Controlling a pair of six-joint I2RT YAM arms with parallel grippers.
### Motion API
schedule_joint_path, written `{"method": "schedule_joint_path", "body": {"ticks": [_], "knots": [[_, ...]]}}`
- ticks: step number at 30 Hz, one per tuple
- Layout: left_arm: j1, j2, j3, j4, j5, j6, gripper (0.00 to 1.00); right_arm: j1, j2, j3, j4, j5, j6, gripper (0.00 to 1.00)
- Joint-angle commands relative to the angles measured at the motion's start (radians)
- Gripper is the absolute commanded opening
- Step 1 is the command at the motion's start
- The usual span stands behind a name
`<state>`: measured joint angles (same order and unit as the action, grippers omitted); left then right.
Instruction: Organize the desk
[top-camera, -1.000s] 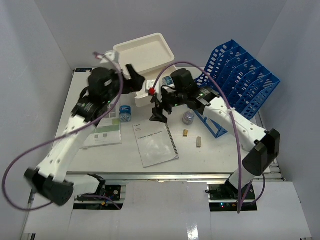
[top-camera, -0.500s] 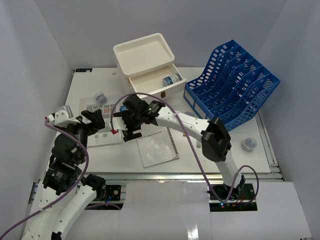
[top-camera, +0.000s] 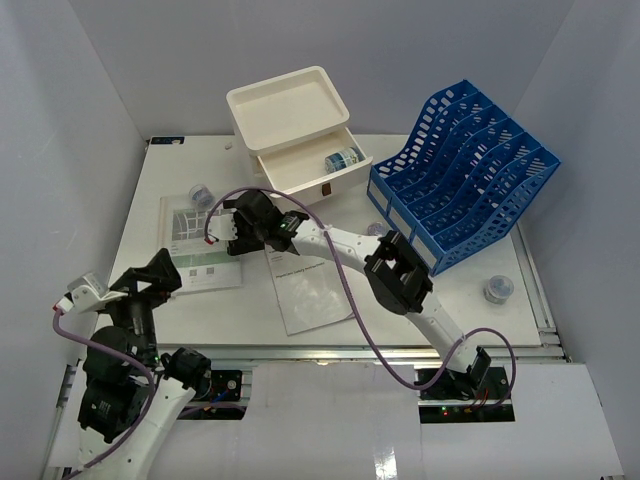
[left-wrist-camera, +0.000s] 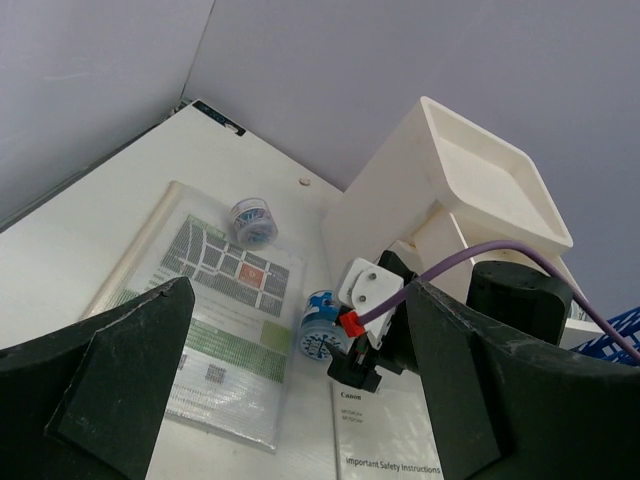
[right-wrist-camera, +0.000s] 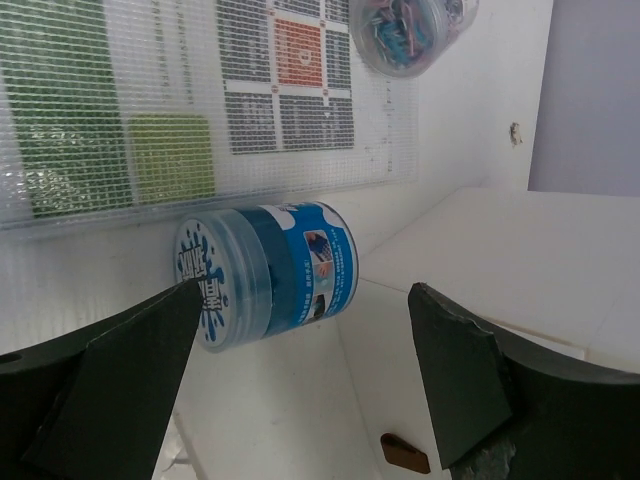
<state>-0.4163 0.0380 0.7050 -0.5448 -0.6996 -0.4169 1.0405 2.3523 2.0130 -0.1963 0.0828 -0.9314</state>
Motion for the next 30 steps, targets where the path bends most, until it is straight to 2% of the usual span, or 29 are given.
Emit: {"method": "schedule_joint_path", "body": {"ticks": [1,2,5,7,8,10,13,16,19,21,23,25,26,30], "knots": [[-0.009,0.015,0.001,-0.065,0.023,-0.066,0.98,0.001,-0.007,0.004,0.098,0.031,0.010,0.90],[-0.013,0.030,0.008,-0.083,0.039,-0.096,0.98,0.001,-0.039,-0.050,0.097,-0.011,0.029,0.90],[-0.023,0.112,0.037,-0.132,0.110,-0.160,0.98,0.003,-0.227,-0.212,0.060,-0.298,0.036,0.90],[-0.035,0.162,0.049,-0.150,0.165,-0.201,0.98,0.004,-0.306,-0.191,-0.228,-0.555,-0.019,0.90],[-0.037,0.189,0.056,-0.149,0.199,-0.211,0.98,0.006,-0.338,-0.192,-0.318,-0.629,-0.030,0.90],[-0.038,0.254,0.071,-0.146,0.268,-0.231,0.98,0.010,-0.441,-0.279,-0.388,-0.717,-0.037,0.91],[-0.038,0.368,0.077,-0.117,0.383,-0.252,0.98,0.012,-0.600,-0.437,-0.412,-0.772,-0.042,0.91],[-0.038,0.550,0.085,-0.055,0.514,-0.236,0.98,0.011,-0.748,-0.554,-0.494,-0.795,-0.104,0.93],[-0.030,0.738,0.159,-0.030,0.555,-0.176,0.98,-0.005,-0.878,-0.697,-0.490,-0.744,-0.099,0.98],[0.019,0.849,0.210,-0.026,0.581,-0.114,0.98,-0.057,-0.971,-0.799,-0.466,-0.747,-0.072,0.99],[0.123,0.971,0.260,0.002,0.680,-0.073,0.98,-0.151,-1.032,-0.882,-0.418,-0.803,-0.034,0.98],[0.213,1.070,0.281,0.034,0.847,-0.053,0.98,-0.228,-1.100,-0.908,-0.411,-0.904,-0.006,0.97],[0.273,1.096,0.287,0.058,0.877,-0.041,0.98,-0.286,-1.128,-0.920,-0.411,-0.938,0.003,0.97],[0.331,1.288,0.363,0.068,0.970,-0.004,0.98,-0.389,-1.200,-0.988,-0.381,-0.996,0.024,0.97]]}}
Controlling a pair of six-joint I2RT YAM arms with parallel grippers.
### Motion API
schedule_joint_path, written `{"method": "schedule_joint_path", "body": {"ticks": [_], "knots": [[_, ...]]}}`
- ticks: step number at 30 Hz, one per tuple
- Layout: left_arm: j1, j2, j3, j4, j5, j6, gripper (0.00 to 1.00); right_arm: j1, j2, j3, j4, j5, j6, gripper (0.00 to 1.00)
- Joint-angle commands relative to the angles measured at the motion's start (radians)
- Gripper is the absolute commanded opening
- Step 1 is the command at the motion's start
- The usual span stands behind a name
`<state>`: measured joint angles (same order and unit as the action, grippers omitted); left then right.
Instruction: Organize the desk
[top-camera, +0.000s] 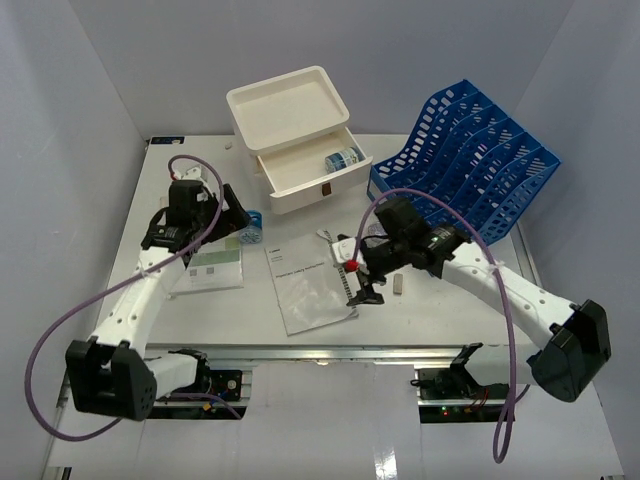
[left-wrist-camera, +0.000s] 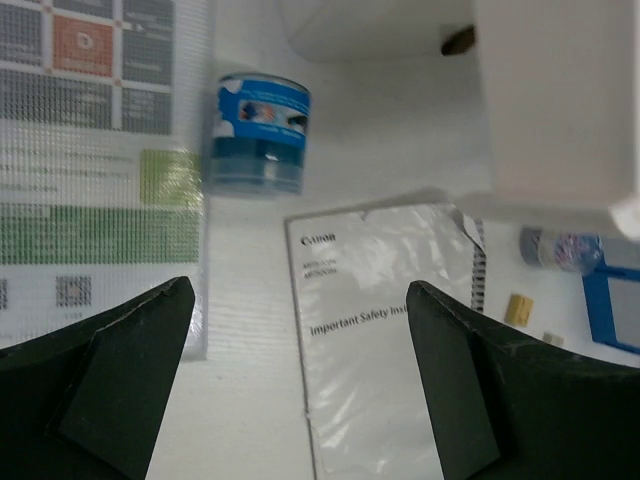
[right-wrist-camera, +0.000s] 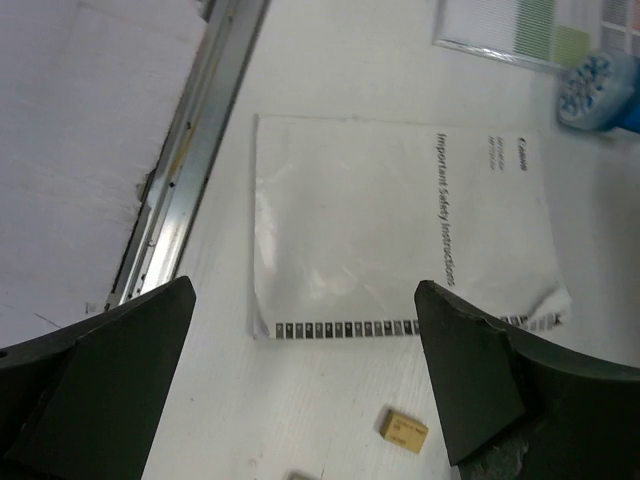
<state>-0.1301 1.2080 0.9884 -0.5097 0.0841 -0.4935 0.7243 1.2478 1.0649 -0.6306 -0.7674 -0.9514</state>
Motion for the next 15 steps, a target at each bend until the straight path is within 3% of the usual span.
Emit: {"method": "schedule_joint_path", "body": {"ticks": [1,5,9,15], "knots": [[0.046,0.164,0.100,0.033,0.206,0.081,0.97,-0.094,-0.105,-0.060,0.072,-0.169,0.056,0.97],[0.044,0.311,0.171,0.040,0.304,0.109,0.92,-0.201,-0.132,-0.108,0.114,-0.253,0.090,0.97],[0.043,0.385,0.209,0.051,0.301,0.131,0.92,-0.245,-0.153,-0.127,0.109,-0.314,0.085,0.97],[0.012,0.496,0.258,0.006,0.128,0.174,0.91,-0.282,-0.160,-0.155,0.106,-0.338,0.082,0.96]]}}
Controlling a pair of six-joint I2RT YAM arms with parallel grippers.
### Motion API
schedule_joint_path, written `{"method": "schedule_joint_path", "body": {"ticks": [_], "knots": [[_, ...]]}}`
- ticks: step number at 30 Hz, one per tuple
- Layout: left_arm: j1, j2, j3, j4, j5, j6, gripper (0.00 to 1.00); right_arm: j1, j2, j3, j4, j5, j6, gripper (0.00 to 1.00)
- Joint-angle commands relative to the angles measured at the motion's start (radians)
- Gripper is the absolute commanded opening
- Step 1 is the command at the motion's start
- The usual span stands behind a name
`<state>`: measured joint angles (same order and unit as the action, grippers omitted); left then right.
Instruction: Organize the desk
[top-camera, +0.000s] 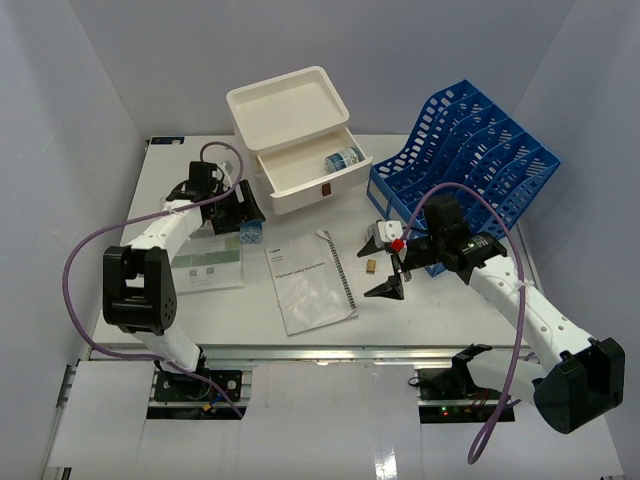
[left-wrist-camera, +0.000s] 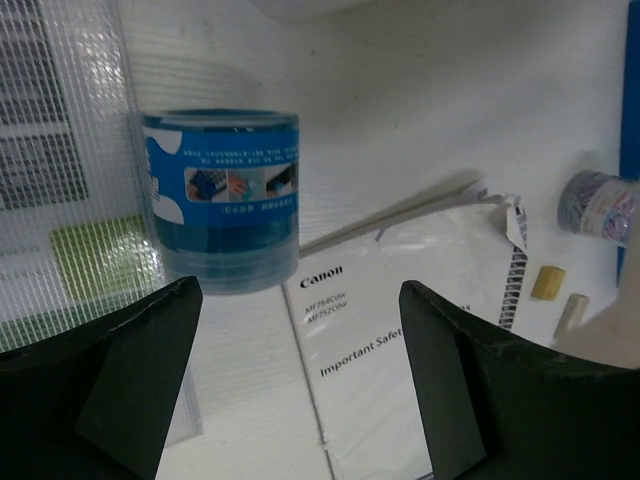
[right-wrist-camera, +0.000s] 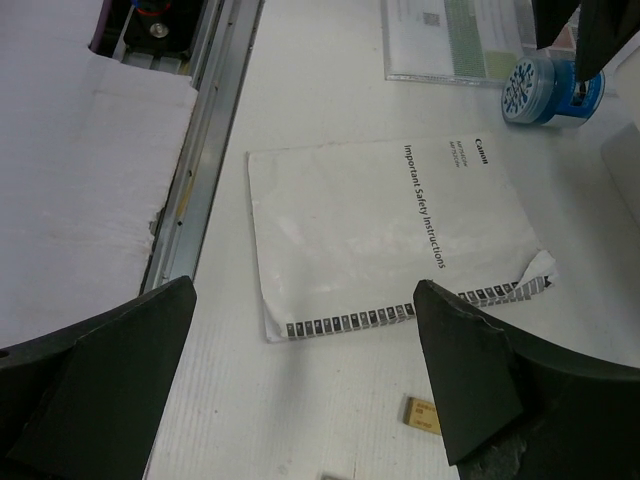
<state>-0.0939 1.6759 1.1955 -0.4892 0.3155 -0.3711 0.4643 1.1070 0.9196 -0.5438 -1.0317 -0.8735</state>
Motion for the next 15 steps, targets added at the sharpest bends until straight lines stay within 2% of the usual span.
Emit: {"method": "schedule_joint_path", "body": {"ticks": [1,6,15], "knots": [[-0.036,0.038,0.055,-0.018,-0.127,0.062,0.91,-0.024,-0.020,-0.011,0.019,-0.074,0.003,0.96],[-0.080,0.106,0.079,-0.032,-0.231,0.093,0.90,-0.025,-0.016,-0.013,0.019,-0.076,0.001,0.96],[-0.109,0.148,0.077,-0.025,-0.299,0.081,0.71,-0.027,0.003,-0.018,0.019,-0.085,0.004,0.96]]}}
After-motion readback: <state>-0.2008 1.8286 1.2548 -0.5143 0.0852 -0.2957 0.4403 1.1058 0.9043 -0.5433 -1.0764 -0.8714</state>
